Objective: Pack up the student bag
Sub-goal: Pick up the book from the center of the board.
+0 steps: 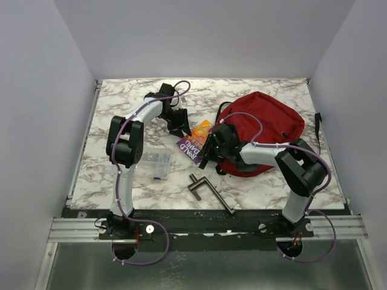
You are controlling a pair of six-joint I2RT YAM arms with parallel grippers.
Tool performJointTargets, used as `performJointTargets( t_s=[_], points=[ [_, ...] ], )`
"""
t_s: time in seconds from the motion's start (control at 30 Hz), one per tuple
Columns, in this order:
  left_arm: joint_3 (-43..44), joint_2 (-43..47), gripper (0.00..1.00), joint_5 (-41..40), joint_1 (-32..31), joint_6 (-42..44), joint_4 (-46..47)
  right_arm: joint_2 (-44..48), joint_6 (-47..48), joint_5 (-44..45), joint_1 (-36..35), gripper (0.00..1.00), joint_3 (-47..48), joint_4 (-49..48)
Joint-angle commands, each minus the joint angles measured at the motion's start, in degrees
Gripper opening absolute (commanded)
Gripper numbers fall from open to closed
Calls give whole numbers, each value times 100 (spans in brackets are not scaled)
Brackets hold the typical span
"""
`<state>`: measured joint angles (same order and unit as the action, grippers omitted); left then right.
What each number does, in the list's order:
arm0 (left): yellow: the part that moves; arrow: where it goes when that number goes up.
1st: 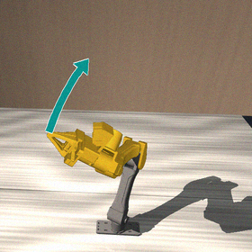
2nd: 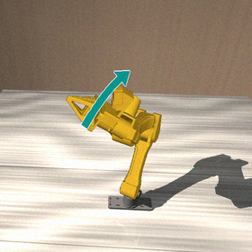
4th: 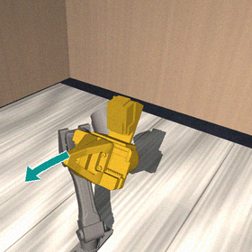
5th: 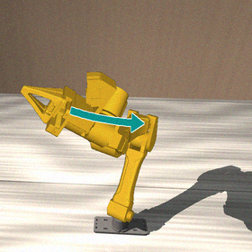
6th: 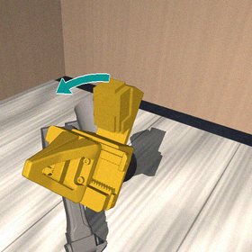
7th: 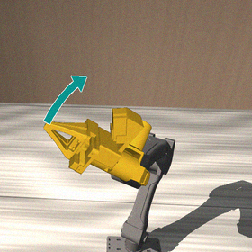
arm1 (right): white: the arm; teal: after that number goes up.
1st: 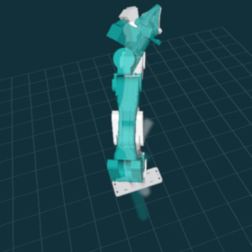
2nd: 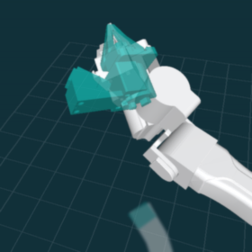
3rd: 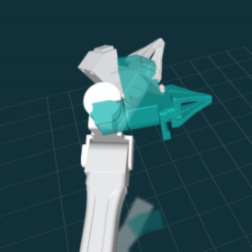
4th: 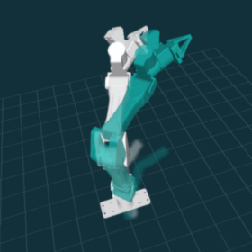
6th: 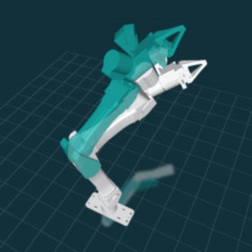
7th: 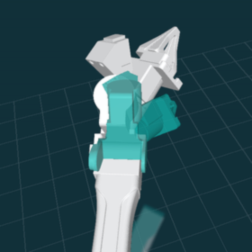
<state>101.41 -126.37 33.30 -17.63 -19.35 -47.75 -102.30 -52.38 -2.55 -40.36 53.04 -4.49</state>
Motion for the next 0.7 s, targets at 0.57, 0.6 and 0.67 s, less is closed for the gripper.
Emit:
performJointTargets(
  t_s=[0.57,0.6,0.67],
  points=[
    [-258,537,0,795,42,-40,54,179,1761,115,-3,56,317,150],
    [-290,620,0,869,86,-71,77,229,1952,160,-24,60,341,276],
    [-387,773,0,1154,166,-173,197,340,1902,191,-32,72,326,436]
  ],
)
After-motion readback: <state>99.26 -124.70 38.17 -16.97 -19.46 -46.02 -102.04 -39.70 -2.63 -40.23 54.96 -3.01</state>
